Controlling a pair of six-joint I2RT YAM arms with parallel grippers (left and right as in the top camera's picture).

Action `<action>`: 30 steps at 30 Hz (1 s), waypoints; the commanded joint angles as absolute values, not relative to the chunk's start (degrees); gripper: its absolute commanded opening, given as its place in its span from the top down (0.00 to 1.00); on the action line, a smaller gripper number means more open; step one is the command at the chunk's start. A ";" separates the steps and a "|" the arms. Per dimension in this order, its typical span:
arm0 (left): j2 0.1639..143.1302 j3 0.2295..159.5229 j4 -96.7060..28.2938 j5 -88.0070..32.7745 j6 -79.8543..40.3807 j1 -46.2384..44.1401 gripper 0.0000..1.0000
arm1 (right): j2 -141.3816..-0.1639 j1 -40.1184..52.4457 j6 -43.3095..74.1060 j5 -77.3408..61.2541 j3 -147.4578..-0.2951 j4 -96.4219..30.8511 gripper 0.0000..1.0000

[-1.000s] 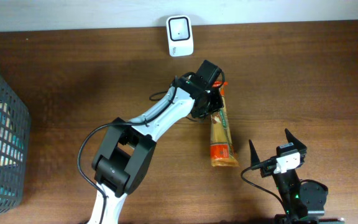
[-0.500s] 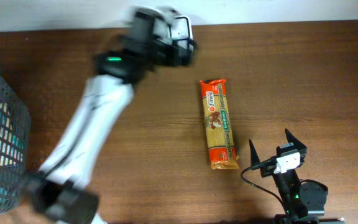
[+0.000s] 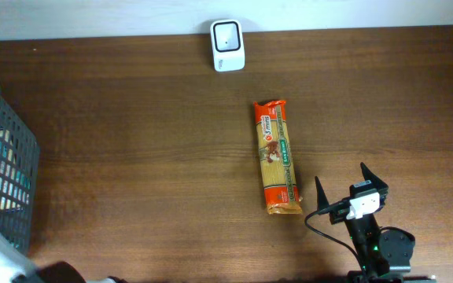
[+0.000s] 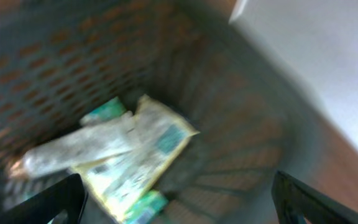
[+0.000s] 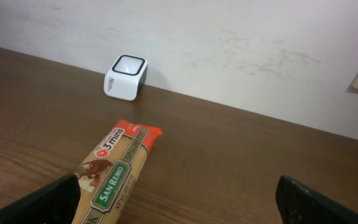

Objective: Scan the item barcode
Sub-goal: 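Reach left gripper into basket and grasp the white snack bag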

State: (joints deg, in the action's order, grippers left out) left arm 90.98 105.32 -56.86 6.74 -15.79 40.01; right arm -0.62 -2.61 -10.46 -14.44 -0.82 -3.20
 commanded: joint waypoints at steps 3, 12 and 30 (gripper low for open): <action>99.66 104.12 -60.16 7.55 -16.62 48.25 0.09 | -0.21 -3.03 -10.02 -14.74 -0.32 -3.25 0.01; 111.55 96.51 -56.38 7.51 3.57 54.24 0.07 | -0.21 -3.03 -10.02 -14.74 -0.32 -3.25 0.01; 127.42 96.40 -54.50 3.62 6.37 54.17 0.07 | -0.21 -3.03 -10.02 -14.74 -0.32 -3.25 0.01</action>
